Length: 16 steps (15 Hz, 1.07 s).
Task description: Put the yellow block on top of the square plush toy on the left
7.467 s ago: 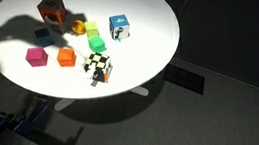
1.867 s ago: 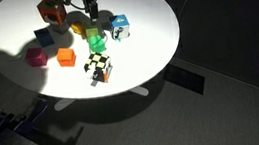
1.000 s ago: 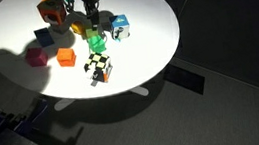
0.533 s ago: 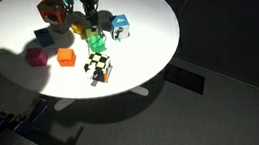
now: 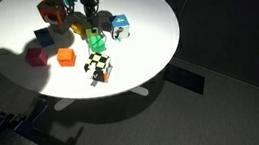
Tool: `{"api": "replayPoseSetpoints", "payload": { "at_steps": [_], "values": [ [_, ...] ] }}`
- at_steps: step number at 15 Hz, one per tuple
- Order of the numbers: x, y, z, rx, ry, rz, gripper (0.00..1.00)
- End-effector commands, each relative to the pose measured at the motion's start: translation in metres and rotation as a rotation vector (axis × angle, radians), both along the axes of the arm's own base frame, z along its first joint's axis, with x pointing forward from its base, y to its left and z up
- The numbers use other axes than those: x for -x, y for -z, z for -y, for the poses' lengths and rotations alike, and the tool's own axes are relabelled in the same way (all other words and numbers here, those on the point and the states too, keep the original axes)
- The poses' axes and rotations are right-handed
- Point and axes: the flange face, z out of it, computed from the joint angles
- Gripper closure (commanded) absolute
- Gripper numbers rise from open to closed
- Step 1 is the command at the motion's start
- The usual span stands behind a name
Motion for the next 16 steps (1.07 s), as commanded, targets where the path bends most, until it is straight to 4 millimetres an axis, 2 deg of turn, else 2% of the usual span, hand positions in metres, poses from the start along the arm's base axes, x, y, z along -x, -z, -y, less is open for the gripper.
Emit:
{"api": "replayPoseSetpoints", "payload": {
  "at_steps": [1,3,4,11,16],
  "values": [
    [-0.007,-0.003,0.002,0.013,0.005,-0.015,0.51],
    [-0.008,-0.009,0.002,0.010,-0.006,-0.019,0.66],
    [-0.009,-0.013,0.003,0.014,-0.012,-0.020,0.69],
    [-0.008,-0.046,0.004,0.062,-0.069,-0.035,0.73],
    [-0.010,-0.078,-0.003,0.104,-0.115,-0.017,0.73]
  ]
}}
